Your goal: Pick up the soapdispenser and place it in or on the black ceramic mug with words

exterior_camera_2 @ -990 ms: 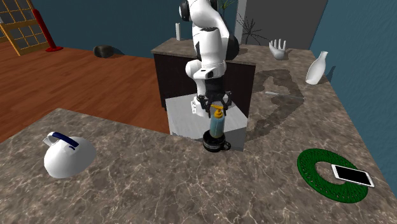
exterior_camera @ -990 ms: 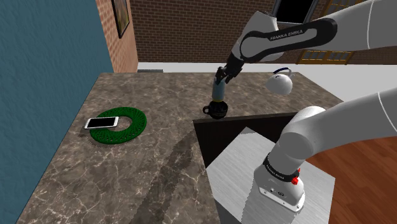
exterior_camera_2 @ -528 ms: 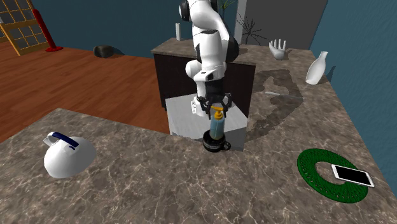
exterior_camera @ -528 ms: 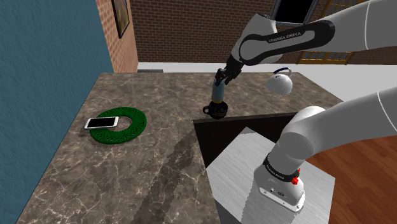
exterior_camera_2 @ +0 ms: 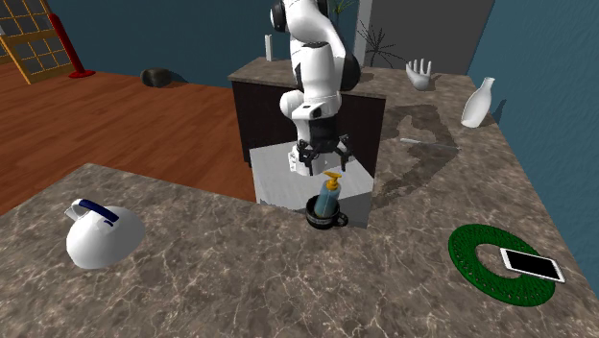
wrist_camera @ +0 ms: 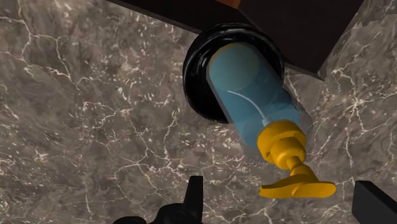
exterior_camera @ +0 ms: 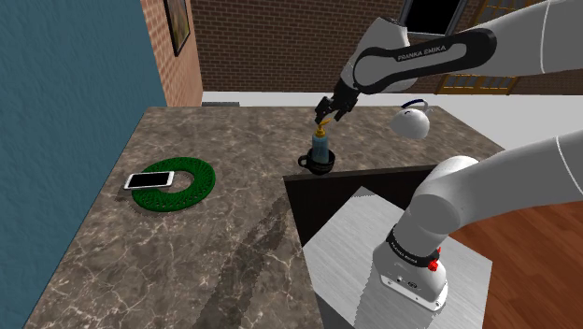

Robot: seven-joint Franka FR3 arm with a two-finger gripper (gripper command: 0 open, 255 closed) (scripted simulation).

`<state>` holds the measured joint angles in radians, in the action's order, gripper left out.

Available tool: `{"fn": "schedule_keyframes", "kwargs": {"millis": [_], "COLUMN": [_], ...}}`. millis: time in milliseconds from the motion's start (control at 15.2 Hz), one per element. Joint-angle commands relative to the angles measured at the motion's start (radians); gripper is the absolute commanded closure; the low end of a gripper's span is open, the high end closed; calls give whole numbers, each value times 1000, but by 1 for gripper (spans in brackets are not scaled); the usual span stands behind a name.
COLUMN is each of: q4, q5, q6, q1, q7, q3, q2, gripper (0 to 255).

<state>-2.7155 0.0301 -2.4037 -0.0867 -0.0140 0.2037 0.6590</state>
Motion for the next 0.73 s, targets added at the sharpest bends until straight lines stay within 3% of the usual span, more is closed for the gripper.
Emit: {"fn": "schedule_keyframes", "kwargs": {"millis": [0,132,660], "q4": [22,52,52], "q5": [3,6,6], "q6": [63,137,137], "q1": [-6,-12,-12], "q7": [-3,-6,-6], "q3": [-6,-12,-12], "q2": [39,84,84], "gripper": [0,0,0]}}
